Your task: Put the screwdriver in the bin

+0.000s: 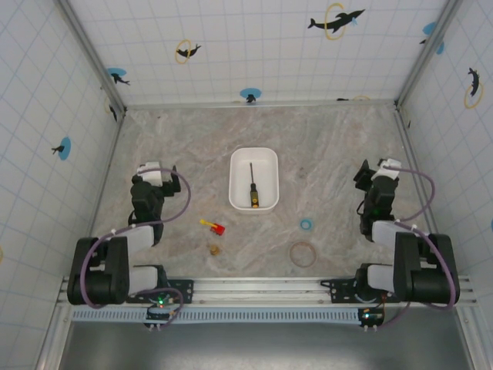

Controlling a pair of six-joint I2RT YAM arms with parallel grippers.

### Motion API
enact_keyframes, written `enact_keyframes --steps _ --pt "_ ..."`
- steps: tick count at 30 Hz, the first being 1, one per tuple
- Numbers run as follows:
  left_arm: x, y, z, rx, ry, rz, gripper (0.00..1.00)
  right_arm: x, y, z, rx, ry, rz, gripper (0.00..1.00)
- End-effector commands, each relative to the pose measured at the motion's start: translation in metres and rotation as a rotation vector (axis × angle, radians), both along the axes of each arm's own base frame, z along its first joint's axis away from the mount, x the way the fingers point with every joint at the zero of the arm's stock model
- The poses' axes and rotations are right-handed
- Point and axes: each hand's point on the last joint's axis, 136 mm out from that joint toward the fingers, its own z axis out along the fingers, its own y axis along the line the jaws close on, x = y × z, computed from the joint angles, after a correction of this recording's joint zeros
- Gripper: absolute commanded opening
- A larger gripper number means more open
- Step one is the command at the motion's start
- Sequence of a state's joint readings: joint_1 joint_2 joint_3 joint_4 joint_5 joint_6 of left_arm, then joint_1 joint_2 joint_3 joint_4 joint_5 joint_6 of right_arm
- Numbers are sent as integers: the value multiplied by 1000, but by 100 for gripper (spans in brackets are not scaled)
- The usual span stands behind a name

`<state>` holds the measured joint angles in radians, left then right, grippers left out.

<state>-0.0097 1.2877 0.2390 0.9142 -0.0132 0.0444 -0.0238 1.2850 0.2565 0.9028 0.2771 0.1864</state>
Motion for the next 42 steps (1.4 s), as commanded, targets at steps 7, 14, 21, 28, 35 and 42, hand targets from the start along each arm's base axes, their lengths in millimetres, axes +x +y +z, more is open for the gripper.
enact_keyframes --steps 7,14,21,28,35,42 --pt "10 -3 12 -8 -72 -35 97 16 6 -13 -85 -3 -12 75" --pt "10 -5 4 4 -91 -45 97 20 13 -17 -115 46 3 78" --pt "19 -4 -8 5 -64 -44 97 20 13 -17 -115 49 4 89" --pt "19 -5 -9 5 -54 -46 97 20 13 -17 -115 49 4 99" --pt "19 -5 -9 7 -53 -46 97 20 13 -17 -114 48 5 99" --pt "19 -4 -10 7 -52 -44 98 20 13 -17 -117 48 3 99"
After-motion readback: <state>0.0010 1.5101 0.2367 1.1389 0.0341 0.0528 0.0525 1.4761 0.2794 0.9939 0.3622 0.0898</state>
